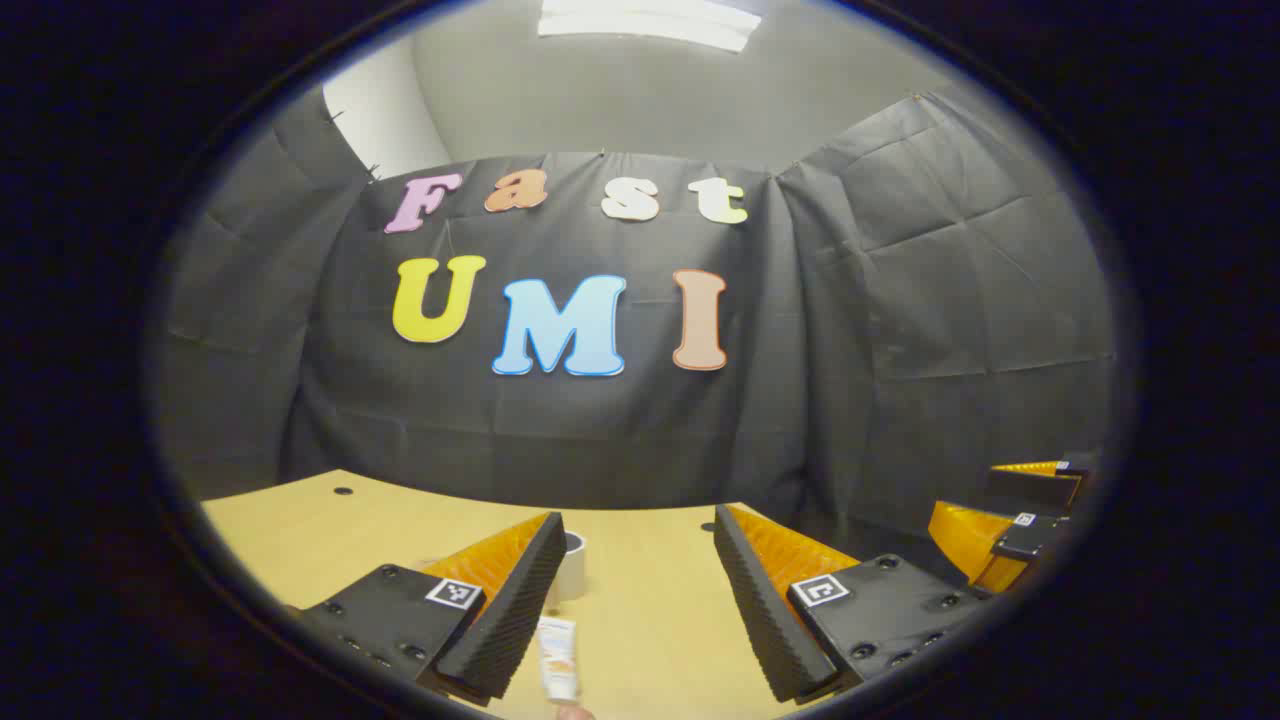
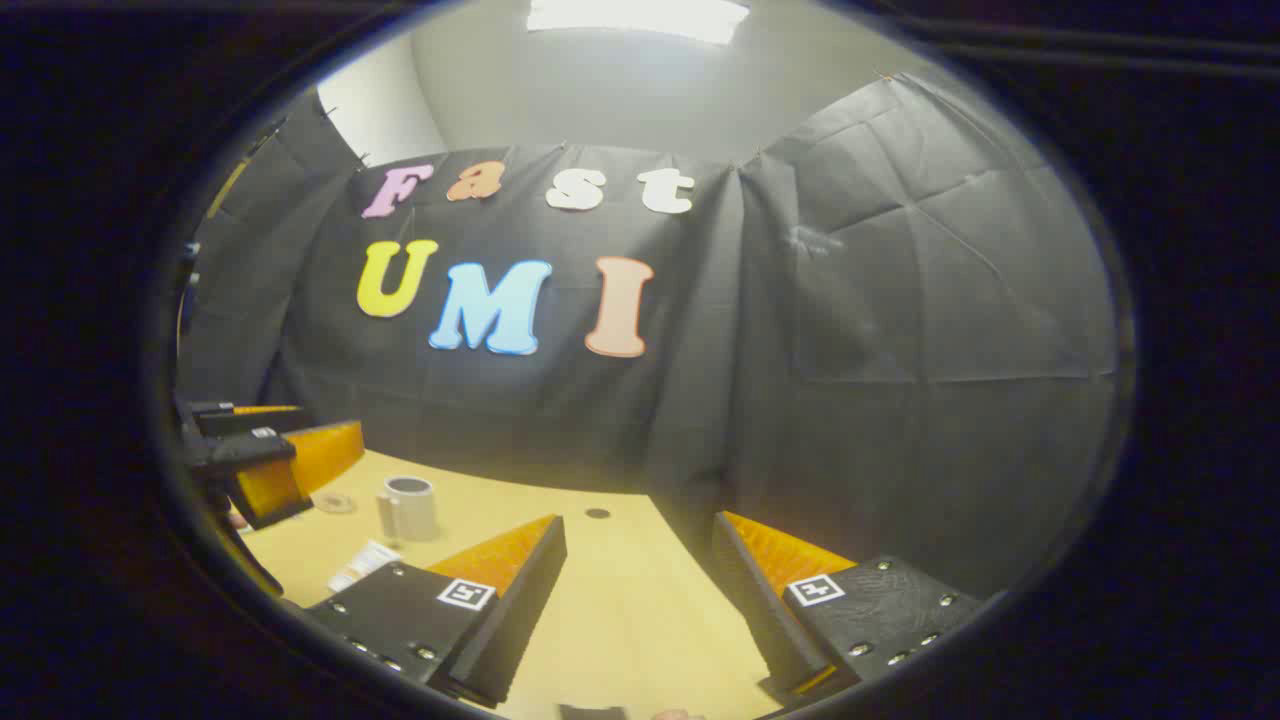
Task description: Put the toothbrush and toothpaste on the desktop into the cup, then pick up the cup and place it on the coaster on the desktop.
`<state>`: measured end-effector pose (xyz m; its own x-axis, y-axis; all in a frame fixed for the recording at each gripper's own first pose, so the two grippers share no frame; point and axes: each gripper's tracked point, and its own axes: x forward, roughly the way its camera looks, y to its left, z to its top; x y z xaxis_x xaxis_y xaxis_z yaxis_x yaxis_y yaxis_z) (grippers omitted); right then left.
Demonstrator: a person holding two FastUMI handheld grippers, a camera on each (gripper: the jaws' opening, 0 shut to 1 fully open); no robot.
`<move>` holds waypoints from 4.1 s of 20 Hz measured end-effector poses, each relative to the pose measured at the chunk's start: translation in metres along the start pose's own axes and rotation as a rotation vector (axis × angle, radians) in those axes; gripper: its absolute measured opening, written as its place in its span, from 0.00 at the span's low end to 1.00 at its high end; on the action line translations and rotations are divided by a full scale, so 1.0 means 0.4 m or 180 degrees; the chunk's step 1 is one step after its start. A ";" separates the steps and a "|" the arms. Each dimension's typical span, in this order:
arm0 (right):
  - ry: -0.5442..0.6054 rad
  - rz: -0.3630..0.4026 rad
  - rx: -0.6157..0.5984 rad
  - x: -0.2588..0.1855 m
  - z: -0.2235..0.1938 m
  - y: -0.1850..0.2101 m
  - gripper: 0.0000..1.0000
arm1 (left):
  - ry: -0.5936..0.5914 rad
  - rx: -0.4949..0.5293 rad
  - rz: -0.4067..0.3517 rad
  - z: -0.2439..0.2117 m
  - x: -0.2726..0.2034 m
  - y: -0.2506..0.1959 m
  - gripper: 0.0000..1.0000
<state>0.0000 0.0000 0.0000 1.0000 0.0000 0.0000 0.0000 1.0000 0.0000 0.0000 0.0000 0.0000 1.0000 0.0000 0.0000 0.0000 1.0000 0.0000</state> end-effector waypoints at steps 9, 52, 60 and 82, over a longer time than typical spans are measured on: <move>0.0019 0.0849 0.0330 0.060 0.219 0.454 0.91 | 0.0102 0.0097 0.0622 0.180 -0.058 0.501 0.94; 0.2420 0.1233 0.0112 0.185 -0.232 0.661 0.90 | 0.1735 -0.0153 0.0404 -0.230 0.205 0.662 0.96; 0.2848 0.1273 0.0132 0.188 -0.310 0.696 0.91 | 0.2745 -0.0217 0.0432 -0.410 0.176 0.699 0.98; 0.3846 0.1215 -0.0092 0.163 -0.499 0.723 0.92 | 0.4605 -0.0402 0.0311 -0.685 0.028 0.721 0.98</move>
<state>0.0653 0.2893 -0.1996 0.2990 0.2721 -0.9147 -0.3026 0.9361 0.1795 0.0114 0.2885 -0.2740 0.1218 -0.0096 -0.9925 -0.1432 0.9893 -0.0271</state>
